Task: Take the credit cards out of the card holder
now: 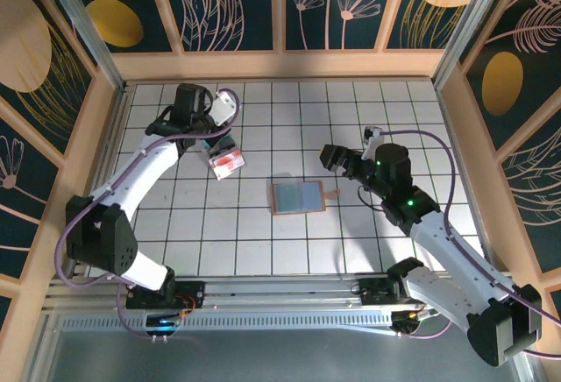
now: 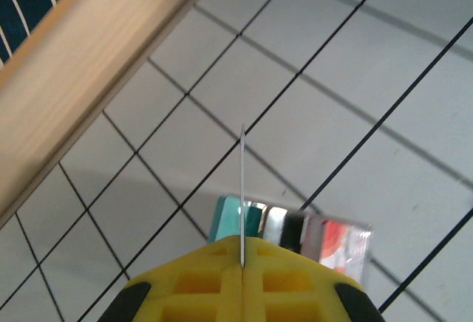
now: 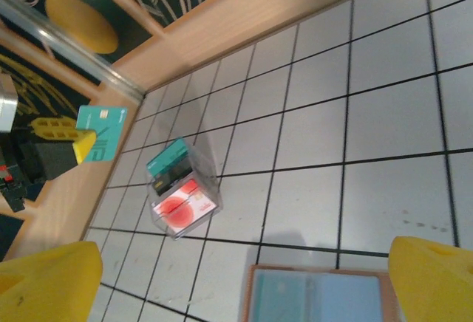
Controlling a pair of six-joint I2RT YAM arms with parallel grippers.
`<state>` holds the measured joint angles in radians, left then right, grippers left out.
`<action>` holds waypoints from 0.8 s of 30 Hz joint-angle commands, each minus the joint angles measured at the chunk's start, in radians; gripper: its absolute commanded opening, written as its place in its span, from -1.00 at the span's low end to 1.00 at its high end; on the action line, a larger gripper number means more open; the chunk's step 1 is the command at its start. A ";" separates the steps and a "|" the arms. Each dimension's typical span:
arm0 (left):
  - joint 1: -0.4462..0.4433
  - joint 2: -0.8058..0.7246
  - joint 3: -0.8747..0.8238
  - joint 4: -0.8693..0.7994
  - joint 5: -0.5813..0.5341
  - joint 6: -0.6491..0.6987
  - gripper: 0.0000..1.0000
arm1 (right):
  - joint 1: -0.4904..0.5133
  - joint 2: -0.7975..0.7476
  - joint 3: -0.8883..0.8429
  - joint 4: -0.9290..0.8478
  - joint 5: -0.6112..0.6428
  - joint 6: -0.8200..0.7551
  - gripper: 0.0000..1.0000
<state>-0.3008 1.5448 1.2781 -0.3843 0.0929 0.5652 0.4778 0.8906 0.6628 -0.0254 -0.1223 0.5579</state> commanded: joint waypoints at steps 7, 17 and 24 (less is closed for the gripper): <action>0.082 0.122 0.084 -0.103 0.052 0.222 -1.00 | 0.005 0.003 0.054 -0.069 0.135 0.024 0.99; 0.115 0.253 0.157 -0.160 0.056 0.247 -1.00 | 0.007 0.021 0.054 -0.063 0.173 0.034 0.98; 0.121 0.300 0.181 -0.186 0.065 0.261 -1.00 | 0.008 0.034 0.054 -0.061 0.177 0.037 0.99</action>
<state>-0.1886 1.8240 1.4258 -0.5297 0.1268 0.7902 0.4789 0.9176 0.6853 -0.0875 0.0269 0.5827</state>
